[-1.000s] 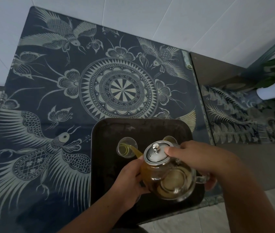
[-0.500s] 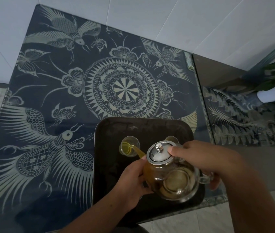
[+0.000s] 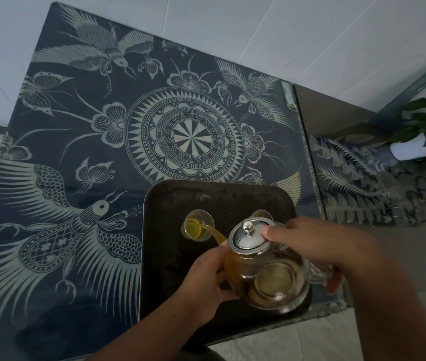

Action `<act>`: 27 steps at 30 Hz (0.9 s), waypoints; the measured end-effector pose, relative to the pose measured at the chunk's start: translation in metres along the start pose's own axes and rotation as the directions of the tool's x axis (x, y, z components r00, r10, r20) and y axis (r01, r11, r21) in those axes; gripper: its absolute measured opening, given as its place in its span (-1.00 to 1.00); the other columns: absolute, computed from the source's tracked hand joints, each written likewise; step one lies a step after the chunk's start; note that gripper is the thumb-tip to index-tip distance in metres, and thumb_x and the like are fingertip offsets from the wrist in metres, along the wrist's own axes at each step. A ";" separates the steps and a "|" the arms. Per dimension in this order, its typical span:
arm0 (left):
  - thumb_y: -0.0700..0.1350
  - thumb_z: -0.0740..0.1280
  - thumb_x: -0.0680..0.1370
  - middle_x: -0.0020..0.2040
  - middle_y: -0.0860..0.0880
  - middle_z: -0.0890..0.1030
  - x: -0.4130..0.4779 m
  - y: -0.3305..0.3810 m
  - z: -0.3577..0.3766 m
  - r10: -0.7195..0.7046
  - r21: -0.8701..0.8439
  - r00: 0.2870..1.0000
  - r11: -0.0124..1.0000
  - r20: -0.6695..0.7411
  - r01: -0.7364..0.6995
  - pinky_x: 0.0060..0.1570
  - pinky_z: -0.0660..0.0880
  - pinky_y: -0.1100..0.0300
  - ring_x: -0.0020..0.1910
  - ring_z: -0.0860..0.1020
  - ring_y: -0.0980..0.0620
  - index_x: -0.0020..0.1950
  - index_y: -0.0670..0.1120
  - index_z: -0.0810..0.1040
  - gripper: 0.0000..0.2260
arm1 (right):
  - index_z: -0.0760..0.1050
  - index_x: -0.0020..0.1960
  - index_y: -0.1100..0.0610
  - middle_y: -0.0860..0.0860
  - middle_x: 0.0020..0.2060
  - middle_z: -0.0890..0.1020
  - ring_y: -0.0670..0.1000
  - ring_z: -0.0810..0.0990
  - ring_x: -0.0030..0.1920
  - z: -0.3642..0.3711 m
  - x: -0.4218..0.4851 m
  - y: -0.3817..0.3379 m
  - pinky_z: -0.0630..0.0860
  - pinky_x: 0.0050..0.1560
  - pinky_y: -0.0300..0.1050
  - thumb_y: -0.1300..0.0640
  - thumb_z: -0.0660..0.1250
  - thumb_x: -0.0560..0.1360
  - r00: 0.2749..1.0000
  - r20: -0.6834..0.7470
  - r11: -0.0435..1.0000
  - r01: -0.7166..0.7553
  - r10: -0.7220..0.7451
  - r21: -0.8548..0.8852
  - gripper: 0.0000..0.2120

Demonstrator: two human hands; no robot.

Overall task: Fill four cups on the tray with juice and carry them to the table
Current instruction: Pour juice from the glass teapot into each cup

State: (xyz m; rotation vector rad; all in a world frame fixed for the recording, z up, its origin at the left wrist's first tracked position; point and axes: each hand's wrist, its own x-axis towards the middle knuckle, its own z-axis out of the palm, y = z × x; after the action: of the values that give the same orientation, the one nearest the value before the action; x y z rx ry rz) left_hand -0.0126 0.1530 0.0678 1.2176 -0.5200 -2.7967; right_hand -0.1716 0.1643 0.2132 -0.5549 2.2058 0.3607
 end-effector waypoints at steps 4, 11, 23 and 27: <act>0.08 0.23 0.69 0.14 -0.07 0.76 -0.001 0.000 0.001 0.006 -0.002 1.000 1.000 -0.002 -0.006 0.12 0.62 -0.15 0.20 0.68 -0.13 0.19 0.03 0.72 -0.70 | 0.39 0.47 0.03 0.09 0.39 0.48 0.10 0.50 0.11 -0.001 0.002 0.001 0.49 -0.01 0.03 -0.48 0.21 0.43 1.000 0.000 1.000 -0.007 0.007 -0.019 -0.19; 0.06 0.23 0.69 0.15 -0.08 0.75 -0.001 0.001 0.001 0.012 -0.015 1.000 1.000 -0.003 -0.012 0.17 0.61 -0.18 0.21 0.67 -0.15 0.11 0.05 0.75 -0.71 | 0.50 0.37 0.00 0.05 0.28 0.58 0.10 0.58 0.18 0.000 0.008 0.001 0.52 0.19 0.10 -0.63 0.14 0.11 1.000 0.004 0.999 0.014 -0.014 -0.043 0.04; 0.05 0.24 0.68 0.10 -0.07 0.77 -0.001 0.000 0.005 0.010 -0.035 1.000 0.999 -0.003 -0.010 0.12 0.63 -0.16 0.18 0.68 -0.14 0.01 0.07 0.78 -0.70 | 0.52 0.36 0.00 0.04 0.29 0.58 0.11 0.59 0.19 0.000 0.006 0.006 0.51 0.20 0.09 -0.64 0.13 0.10 1.000 -0.007 0.999 0.020 -0.020 -0.047 0.04; 0.04 0.24 0.68 0.07 -0.06 0.77 -0.001 -0.003 0.005 0.029 -0.020 1.000 0.999 0.011 -0.028 0.04 0.63 -0.11 0.13 0.69 -0.12 -0.01 0.06 0.78 -0.69 | 0.51 0.37 0.01 0.05 0.29 0.58 0.11 0.58 0.19 0.000 0.005 0.008 0.51 0.21 0.11 -0.62 0.12 0.10 1.000 -0.010 0.998 0.014 -0.015 -0.055 0.05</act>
State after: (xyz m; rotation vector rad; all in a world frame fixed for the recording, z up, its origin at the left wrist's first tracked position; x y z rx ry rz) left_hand -0.0155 0.1575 0.0706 1.1818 -0.5046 -2.7798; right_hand -0.1789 0.1698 0.2098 -0.6034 2.2066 0.4132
